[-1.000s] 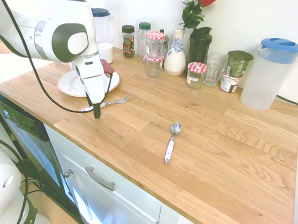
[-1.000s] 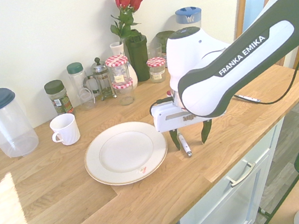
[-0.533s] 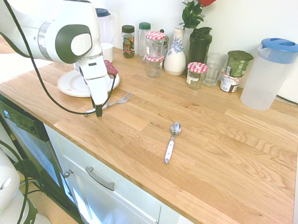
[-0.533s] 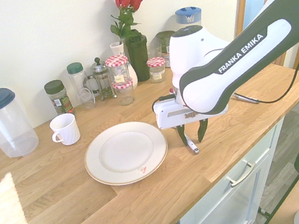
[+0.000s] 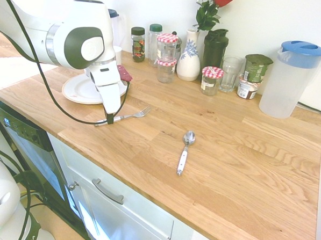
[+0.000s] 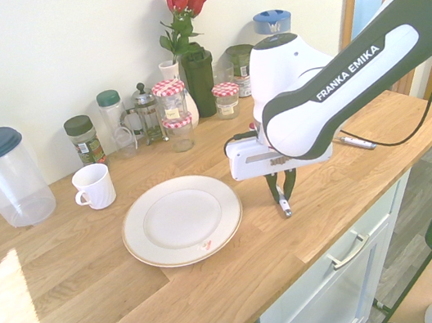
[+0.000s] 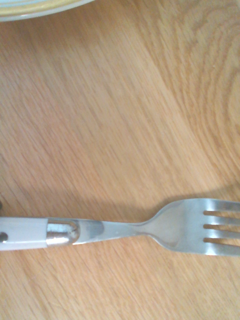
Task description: Put the fork into the plate
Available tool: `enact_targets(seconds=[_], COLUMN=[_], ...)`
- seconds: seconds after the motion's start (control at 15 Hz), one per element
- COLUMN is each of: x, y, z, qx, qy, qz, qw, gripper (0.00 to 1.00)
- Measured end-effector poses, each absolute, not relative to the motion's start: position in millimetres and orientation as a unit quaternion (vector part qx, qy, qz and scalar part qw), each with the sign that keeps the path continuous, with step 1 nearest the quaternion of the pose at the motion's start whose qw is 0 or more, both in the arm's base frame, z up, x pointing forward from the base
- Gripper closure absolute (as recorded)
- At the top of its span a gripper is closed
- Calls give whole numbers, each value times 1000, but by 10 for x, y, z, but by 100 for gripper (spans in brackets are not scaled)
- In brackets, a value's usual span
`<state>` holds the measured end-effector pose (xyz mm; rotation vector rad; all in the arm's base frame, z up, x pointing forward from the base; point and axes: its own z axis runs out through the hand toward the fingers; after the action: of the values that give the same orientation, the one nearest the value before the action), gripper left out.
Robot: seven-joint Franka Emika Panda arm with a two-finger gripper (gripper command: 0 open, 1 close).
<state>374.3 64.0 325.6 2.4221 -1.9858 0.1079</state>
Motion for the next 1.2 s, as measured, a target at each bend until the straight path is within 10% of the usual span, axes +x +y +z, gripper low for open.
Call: enact_targets(seconds=[1.2], x=[4265], y=[1269], z=[3780], qx=[805], qy=[-582], qz=[96], qw=[-66], gripper=[100])
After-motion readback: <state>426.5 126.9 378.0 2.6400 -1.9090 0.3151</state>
